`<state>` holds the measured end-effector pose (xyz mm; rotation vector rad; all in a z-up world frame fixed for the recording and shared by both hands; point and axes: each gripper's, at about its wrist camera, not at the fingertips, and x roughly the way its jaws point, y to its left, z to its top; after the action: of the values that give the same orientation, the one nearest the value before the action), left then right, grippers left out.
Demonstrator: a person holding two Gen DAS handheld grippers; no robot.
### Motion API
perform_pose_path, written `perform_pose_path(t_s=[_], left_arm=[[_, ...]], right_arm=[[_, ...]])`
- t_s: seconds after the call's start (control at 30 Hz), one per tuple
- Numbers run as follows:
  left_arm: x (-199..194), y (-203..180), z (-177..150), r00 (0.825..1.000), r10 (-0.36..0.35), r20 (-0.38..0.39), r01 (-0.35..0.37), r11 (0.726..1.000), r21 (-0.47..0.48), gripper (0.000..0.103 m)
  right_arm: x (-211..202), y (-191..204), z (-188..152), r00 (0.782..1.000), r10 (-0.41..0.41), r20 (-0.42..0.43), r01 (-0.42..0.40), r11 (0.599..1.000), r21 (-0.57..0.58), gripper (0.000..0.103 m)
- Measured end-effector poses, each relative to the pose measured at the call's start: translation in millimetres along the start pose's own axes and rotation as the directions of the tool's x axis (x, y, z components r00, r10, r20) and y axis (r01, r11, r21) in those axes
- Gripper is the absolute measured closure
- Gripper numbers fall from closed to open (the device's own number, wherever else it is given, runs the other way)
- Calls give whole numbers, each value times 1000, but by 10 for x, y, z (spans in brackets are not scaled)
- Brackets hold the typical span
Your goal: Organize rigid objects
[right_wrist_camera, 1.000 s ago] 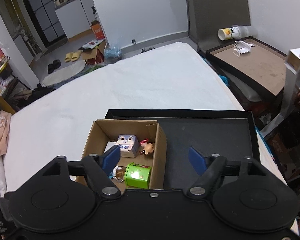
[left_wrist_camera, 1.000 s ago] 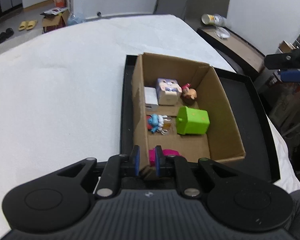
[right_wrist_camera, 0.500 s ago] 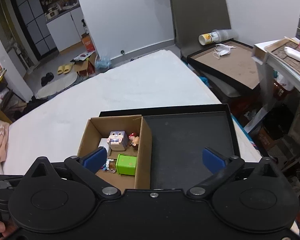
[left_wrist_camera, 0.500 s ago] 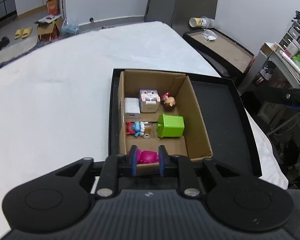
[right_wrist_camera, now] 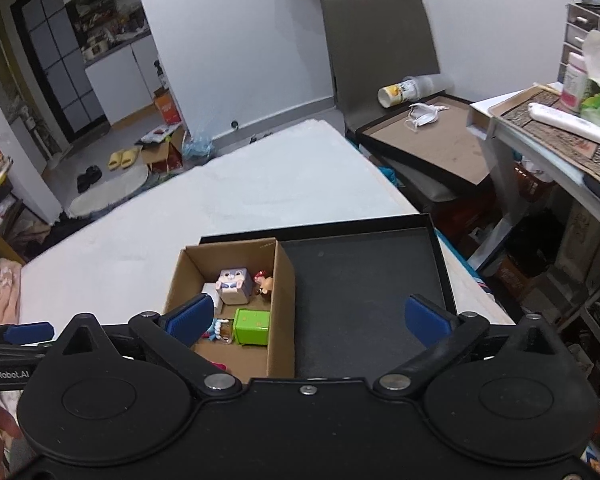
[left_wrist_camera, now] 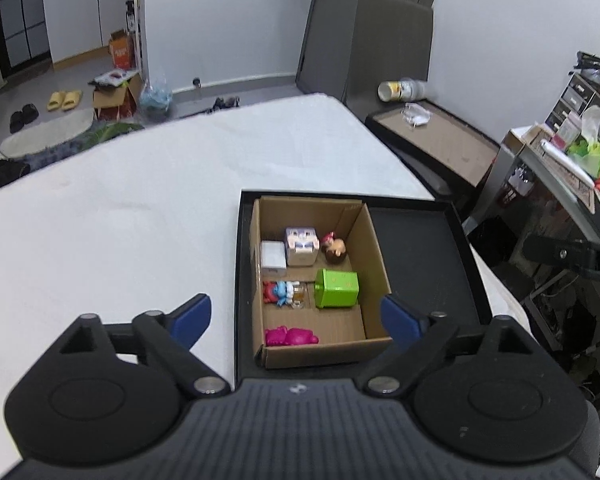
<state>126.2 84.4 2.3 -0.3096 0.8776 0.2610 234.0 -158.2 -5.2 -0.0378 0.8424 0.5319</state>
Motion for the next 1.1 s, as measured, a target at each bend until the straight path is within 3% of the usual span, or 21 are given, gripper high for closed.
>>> perform_pose_path(t_s=[0.2,0.57,0.63,0.8,1.1], left_arm=[[-340,-64,-9,997,-6,82,2,999,45,6],[-826,-62,-172,983,-53,178,48,998,31,1],[-881,-52,-224,980,-81,184,76,997,34,1],[-1001,-117,-306,978,-75,192,63,996,70,1],[-1167,-75,-509,974,-70,217,62,997,46,1]], right_arm=[[-307,-22,-51,997,46,60,-48,998,34,0],[-718,-10,-186,992,-38,118,33,998,50,0],[-810,0,-259,988,-47,144,41,998,42,0],[-945,15,-388,979,-52,199,46,998,35,0],[-1202,38,-576,976,-17,219,13,1000,20,0]])
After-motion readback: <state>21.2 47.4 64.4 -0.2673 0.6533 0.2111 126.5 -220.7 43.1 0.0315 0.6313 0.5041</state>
